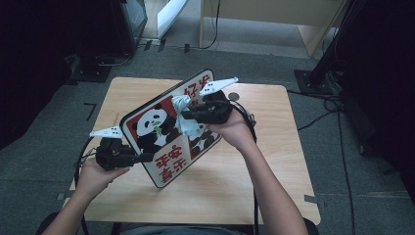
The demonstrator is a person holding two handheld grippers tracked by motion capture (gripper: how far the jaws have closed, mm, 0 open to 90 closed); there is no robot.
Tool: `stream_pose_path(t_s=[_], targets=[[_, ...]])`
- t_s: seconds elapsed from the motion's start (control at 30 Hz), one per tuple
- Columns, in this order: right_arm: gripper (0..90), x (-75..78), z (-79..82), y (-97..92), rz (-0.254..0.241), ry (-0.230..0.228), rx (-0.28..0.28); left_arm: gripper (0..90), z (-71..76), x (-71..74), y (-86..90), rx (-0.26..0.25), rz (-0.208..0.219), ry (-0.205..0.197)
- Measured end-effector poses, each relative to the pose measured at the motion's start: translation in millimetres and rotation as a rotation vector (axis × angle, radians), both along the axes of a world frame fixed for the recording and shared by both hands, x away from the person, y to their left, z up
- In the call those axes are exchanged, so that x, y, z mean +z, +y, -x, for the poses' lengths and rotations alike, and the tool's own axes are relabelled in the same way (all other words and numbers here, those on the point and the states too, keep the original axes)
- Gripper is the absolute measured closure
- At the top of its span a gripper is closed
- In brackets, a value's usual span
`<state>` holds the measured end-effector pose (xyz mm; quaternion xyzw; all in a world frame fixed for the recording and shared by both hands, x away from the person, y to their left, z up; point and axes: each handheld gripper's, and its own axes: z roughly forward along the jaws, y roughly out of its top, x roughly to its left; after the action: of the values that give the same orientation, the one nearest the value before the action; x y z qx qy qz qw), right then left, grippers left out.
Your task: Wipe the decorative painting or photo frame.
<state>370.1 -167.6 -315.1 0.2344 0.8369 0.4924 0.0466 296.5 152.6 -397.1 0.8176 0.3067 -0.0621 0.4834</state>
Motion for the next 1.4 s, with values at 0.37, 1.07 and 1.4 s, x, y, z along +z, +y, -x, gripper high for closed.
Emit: stream_pose_path(t_s=[0.37,1.07,1.4], targets=[[78.5,32.0,-5.8,9.8,-0.002,-0.029,0.006,70.9,0.0,-0.3,-0.1,-0.005,0.002,-0.004],[78.2,25.0,-6.3,16.1,-0.026,-0.038,0.003,70.2,1.3,-0.4,-1.0,-0.016,0.002,-0.018],[78.0,9.6,-3.0,13.8,-0.026,-0.016,0.007,69.8,1.4,-0.6,-1.0,-0.023,0.004,-0.020]])
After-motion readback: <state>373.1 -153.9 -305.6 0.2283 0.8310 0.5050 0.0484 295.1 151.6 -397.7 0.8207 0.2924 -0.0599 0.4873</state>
